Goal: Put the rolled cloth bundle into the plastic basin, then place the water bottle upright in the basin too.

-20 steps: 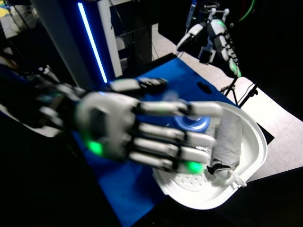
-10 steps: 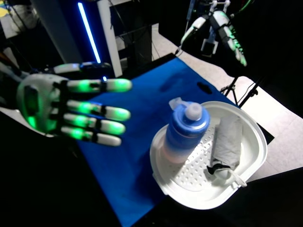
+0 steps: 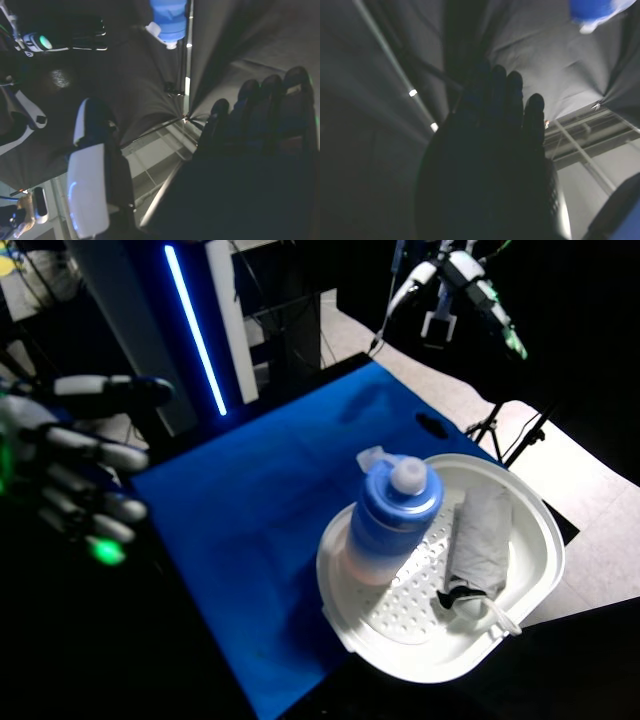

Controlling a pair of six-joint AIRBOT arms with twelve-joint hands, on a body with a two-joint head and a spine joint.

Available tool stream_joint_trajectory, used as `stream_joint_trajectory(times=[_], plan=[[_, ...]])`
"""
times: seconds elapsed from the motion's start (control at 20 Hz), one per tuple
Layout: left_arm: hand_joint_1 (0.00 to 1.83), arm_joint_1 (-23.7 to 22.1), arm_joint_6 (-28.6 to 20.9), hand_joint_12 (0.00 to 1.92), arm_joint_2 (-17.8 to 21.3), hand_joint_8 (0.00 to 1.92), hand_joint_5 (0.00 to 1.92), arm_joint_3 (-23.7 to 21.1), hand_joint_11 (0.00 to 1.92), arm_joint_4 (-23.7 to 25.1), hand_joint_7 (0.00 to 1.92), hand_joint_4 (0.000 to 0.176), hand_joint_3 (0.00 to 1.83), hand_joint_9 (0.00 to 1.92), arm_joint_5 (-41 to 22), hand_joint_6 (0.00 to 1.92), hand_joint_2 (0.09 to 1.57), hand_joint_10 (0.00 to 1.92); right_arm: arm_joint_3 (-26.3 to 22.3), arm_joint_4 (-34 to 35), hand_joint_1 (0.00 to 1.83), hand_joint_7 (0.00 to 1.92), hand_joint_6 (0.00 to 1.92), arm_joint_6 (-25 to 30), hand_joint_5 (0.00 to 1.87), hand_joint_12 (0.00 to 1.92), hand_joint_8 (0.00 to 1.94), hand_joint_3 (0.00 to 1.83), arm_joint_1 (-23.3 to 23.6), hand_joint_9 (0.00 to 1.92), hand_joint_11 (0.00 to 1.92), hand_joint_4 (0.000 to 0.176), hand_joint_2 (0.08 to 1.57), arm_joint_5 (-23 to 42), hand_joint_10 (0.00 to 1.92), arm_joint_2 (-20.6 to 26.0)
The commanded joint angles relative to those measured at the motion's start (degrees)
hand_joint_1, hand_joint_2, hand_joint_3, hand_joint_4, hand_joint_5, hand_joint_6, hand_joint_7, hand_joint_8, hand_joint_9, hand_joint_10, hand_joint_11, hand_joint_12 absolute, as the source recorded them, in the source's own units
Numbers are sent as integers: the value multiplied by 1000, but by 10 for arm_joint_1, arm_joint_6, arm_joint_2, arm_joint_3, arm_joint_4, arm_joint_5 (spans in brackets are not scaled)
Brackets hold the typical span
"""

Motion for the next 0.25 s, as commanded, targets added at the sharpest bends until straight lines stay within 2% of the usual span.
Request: stream_joint_trajectory(times=[0.0, 0.2], plan=[[445, 3, -1, 49, 3, 4, 0, -3, 110, -18, 75, 176, 18, 55, -95, 0, 931, 10, 0, -4, 771, 146, 0, 4, 0, 10, 9, 9, 3, 60, 13, 176, 841, 75, 3, -2], [469, 12, 9, 70, 3, 4, 0, -15, 155, -32, 81, 176, 0, 77, -108, 0, 907, 9, 0, 14, 748, 122, 0, 4, 0, 9, 0, 13, -2, 73, 4, 176, 861, 96, 4, -14]])
